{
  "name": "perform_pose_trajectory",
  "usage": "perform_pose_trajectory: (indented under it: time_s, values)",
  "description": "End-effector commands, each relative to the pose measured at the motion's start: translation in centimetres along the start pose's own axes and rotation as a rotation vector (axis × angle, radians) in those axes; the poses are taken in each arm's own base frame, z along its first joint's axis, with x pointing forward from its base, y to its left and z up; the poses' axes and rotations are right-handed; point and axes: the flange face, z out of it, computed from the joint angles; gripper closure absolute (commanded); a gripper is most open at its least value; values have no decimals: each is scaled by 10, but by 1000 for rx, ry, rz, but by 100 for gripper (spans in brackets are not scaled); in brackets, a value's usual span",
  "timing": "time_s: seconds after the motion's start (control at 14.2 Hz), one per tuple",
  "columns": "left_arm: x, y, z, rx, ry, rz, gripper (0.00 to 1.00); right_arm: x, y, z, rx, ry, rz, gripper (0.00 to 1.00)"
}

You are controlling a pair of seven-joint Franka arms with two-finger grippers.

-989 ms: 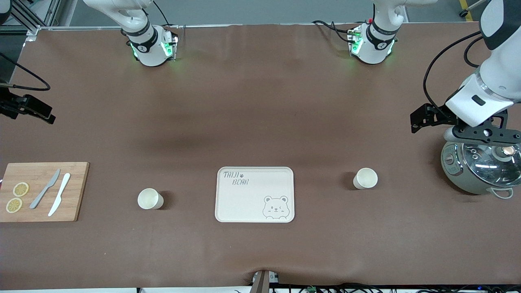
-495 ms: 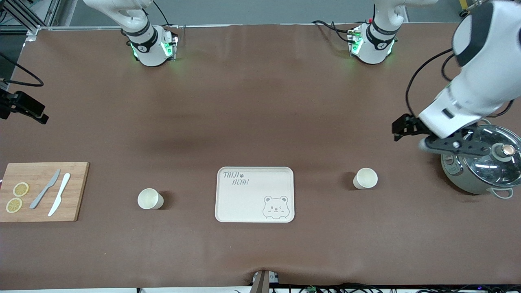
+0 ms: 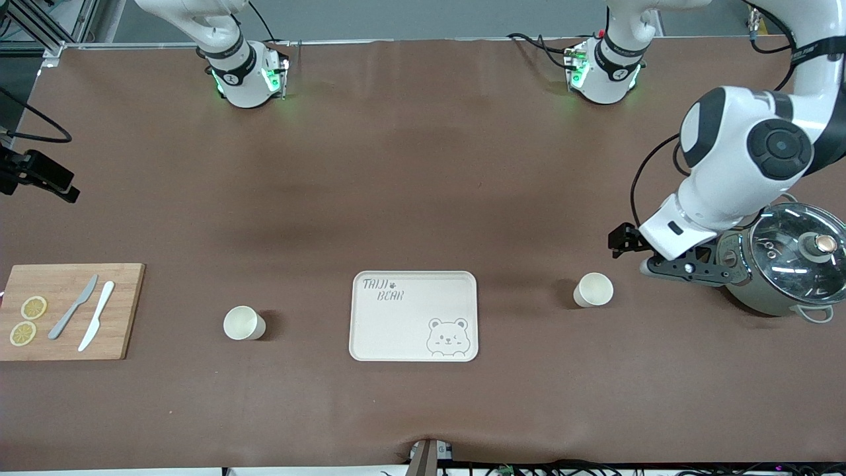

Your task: Place white IKEA cup upright on tray with both arms

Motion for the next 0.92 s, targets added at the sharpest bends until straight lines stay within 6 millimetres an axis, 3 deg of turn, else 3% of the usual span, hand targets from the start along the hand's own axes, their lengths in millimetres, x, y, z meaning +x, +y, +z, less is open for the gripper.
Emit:
perform_pose_trajectory:
  time_s: [0.0,0.35,0.49,0.85]
  values:
    - [1,-2,34,5,21,21,0,5,2,1,-13,-3,1,0]
    - [37,-6,108,-6,56,69,0,6,11,4,-14,-12,15,0]
    - [50,-7,126,-10,52,70,0,6,10,5,-14,-13,13,0]
    - [53,-12,150,-9,27,65,0,6,11,5,-14,-16,15,0]
